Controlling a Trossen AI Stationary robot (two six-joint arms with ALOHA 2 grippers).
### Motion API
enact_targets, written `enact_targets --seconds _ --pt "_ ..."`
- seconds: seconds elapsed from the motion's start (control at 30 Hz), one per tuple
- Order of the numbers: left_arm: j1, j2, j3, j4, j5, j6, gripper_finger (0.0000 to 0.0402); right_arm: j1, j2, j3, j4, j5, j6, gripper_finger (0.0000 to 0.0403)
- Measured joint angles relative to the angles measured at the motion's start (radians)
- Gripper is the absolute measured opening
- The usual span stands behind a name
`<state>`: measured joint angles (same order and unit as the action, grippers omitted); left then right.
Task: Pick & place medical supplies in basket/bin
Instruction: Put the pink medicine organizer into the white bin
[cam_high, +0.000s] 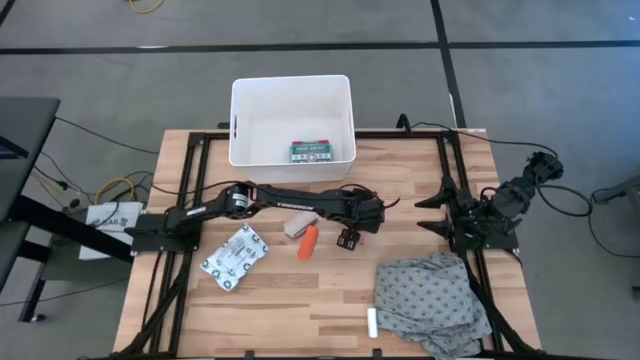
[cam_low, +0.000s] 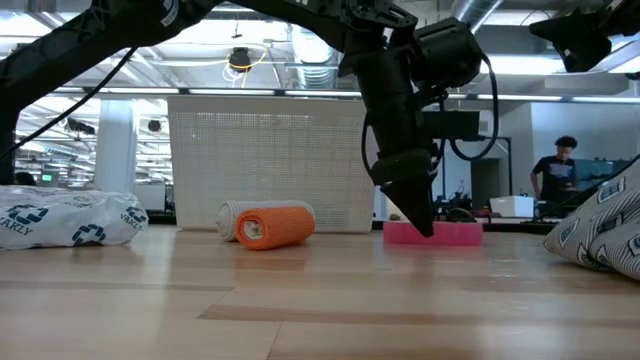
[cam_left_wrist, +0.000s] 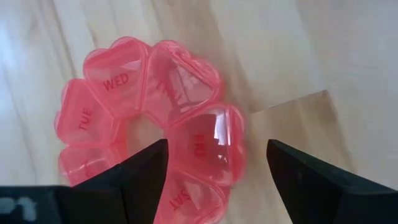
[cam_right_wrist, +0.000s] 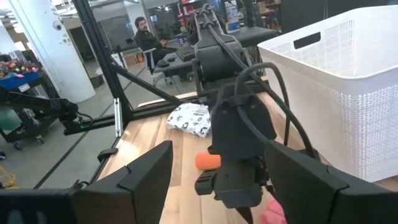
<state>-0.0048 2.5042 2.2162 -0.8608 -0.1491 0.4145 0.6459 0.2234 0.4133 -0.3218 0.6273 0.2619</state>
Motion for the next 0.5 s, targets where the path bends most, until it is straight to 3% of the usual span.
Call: enact_targets --seconds 0.5 --pt "0.005 -0.005 0.000 0.005 -0.093 0.043 0.0265 0.000 0.000 0.000 0.000 0.000 0.000 0.0249"
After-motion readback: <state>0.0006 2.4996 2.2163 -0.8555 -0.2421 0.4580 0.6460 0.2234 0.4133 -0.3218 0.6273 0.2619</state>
